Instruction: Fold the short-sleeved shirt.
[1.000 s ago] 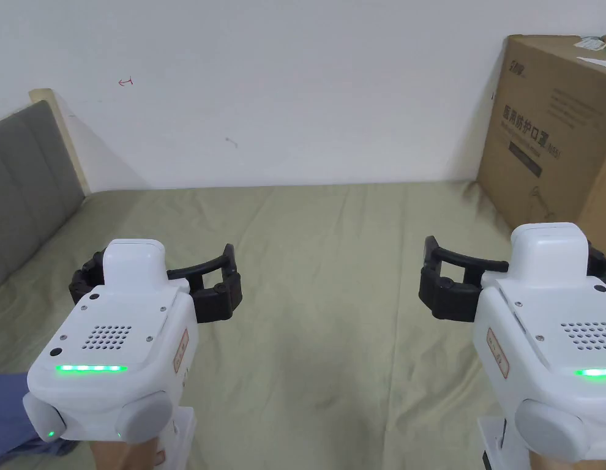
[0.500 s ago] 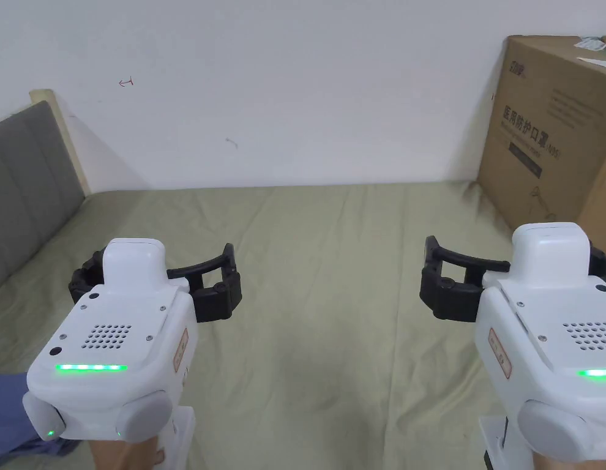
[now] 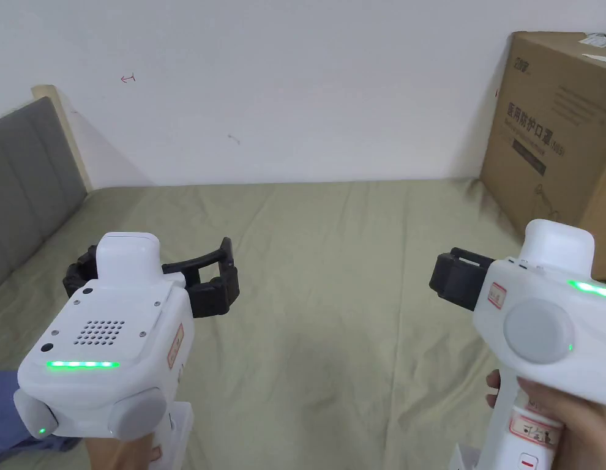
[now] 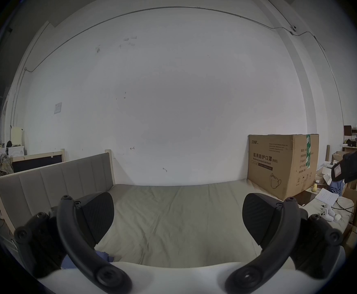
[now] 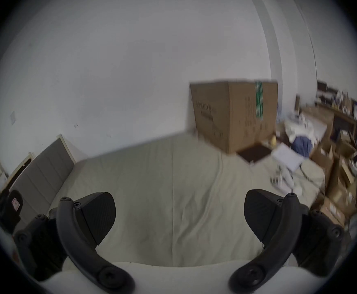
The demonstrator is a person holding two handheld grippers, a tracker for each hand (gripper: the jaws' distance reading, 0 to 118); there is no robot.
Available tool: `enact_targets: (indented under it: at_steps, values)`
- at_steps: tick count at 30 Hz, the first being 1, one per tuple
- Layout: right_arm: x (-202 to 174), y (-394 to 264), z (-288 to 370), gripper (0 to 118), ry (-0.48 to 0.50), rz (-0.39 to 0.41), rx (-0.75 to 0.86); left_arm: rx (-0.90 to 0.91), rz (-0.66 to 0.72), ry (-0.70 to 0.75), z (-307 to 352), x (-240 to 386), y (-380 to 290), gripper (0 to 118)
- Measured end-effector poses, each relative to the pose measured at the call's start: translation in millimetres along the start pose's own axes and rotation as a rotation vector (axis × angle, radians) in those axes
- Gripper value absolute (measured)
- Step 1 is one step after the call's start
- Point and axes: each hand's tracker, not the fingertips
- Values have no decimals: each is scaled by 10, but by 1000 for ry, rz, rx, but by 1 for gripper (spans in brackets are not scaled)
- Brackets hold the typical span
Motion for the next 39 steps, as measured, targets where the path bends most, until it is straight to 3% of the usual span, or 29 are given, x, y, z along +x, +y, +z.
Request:
enact_targets:
  at_steps: [3,11,19,25,31,34,39]
  values:
    - [-66,46,-32,118,-63,28,-74,-1,6,0,-1,-3,-1,118]
    - [-91,8,-45,118,5,57,-70,-7,0,2,4,-12,-19,118]
    - [-113,19,-21,115,-8,67,-33,-2,6,7,17,-48,-5,118]
    - [-41,-21,10,117,60,71,118,3,1,10,25,-56,3,118]
    - [47,-197,108,118,165,102,404,10,1,15,36,-58,9,118]
    - [35,-278,156,118,129,134,521,17,-3,21,38,-59,10,118]
    - [-12,-325,198,118,118,196,557,28,-5,23,56,-58,21,118]
